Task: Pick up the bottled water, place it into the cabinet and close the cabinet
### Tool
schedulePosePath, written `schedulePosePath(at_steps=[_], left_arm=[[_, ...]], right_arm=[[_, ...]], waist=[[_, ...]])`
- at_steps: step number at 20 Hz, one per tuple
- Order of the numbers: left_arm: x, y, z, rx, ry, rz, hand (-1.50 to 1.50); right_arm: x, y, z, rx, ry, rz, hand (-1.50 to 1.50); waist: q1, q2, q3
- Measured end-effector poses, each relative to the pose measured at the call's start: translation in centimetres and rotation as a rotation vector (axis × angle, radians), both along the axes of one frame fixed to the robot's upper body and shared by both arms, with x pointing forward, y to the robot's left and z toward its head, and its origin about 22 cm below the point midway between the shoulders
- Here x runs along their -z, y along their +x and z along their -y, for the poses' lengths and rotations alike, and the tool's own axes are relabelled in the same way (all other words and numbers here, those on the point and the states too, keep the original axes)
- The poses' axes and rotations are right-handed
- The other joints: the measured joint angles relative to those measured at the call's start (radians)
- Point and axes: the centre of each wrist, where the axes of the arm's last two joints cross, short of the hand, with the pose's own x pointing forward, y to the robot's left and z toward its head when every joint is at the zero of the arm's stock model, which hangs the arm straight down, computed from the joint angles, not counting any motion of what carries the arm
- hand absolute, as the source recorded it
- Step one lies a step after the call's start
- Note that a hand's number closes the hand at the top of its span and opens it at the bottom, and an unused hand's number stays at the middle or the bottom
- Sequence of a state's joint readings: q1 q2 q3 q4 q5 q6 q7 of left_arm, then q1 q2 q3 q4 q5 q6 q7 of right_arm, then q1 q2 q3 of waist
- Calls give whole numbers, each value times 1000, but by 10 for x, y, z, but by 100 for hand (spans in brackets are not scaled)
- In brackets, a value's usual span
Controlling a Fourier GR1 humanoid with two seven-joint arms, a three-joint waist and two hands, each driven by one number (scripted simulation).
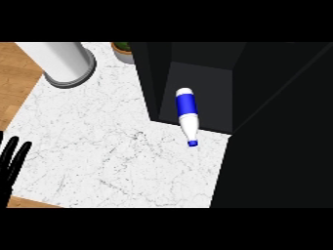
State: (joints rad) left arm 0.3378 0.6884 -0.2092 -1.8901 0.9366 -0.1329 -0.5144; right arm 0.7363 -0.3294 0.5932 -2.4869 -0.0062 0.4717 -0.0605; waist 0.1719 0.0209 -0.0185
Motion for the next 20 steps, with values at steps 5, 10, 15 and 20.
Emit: schedulePosePath(at_steps=[5, 10, 15, 20], left_arm=[[-5, 3, -6, 26, 17, 11, -150], [-9, 5, -9, 53, 26, 16, -150], [-12, 8, -14, 62, 38, 19, -150], [-14, 10, -19, 65, 47, 18, -150]], right_arm=[[-4, 10, -2, -36, -36, 44, 150], [-11, 23, 1, -117, -111, 122, 150], [-18, 34, -3, -192, -173, 189, 150], [-25, 42, -7, -244, -226, 237, 150]], waist=[[34, 4, -4], [73, 3, -12], [83, 4, -14], [87, 2, -15]])
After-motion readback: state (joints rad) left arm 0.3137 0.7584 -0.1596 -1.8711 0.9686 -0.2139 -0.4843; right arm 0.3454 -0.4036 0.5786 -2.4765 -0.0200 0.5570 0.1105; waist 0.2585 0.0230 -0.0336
